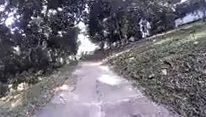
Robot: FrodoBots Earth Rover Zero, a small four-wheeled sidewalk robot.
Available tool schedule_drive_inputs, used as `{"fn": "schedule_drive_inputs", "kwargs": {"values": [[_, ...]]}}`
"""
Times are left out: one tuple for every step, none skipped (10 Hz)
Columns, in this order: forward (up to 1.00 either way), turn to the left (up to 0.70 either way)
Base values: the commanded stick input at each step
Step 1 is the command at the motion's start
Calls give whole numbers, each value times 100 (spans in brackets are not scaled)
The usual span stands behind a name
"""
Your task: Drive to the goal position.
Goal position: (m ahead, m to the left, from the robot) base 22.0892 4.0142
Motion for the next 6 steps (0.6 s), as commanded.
{"fn": "schedule_drive_inputs", "kwargs": {"values": [[50, 0], [50, 0], [50, 0], [50, 0], [50, 0], [50, 0]]}}
